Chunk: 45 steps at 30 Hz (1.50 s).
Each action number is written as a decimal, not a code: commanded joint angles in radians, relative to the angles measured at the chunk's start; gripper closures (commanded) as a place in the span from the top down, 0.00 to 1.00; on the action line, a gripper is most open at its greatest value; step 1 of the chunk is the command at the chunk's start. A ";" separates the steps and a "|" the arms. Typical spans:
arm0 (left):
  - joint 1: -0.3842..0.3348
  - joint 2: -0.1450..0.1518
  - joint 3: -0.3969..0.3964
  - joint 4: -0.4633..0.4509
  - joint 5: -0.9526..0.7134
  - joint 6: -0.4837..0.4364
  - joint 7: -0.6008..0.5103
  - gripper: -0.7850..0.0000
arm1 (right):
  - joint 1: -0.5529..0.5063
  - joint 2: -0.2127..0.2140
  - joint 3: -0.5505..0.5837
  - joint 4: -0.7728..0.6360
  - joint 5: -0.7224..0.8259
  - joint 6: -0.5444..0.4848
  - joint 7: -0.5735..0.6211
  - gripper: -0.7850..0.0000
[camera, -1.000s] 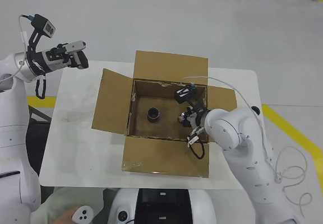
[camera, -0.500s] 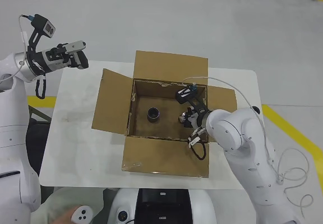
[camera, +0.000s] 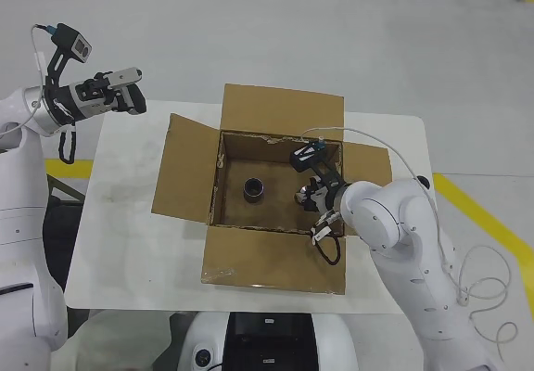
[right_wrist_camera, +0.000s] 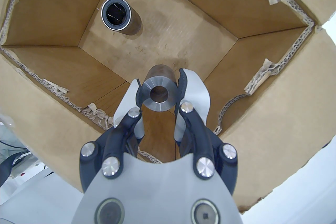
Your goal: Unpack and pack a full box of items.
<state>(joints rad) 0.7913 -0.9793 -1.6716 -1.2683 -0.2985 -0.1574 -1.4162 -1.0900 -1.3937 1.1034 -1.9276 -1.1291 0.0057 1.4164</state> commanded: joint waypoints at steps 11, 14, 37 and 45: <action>0.000 0.000 0.000 0.000 0.000 0.000 0.000 1.00 | -0.020 0.003 0.009 -0.010 0.011 -0.008 -0.022 0.00; 0.000 0.000 0.000 0.000 0.000 0.000 0.000 1.00 | -0.032 0.010 0.044 -0.065 0.047 -0.018 0.016 0.00; 0.000 0.000 0.000 0.000 0.000 0.000 0.000 1.00 | -0.136 0.071 0.445 -0.265 0.228 -0.028 0.076 0.00; 0.000 0.000 0.000 0.000 0.000 0.000 0.000 1.00 | -0.113 0.092 0.555 -0.177 0.233 -0.030 0.054 0.00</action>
<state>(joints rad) 0.7913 -0.9793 -1.6716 -1.2683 -0.2985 -0.1574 -1.4162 -1.2042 -1.3042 1.6467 -2.1173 -0.8953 -0.0252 1.4725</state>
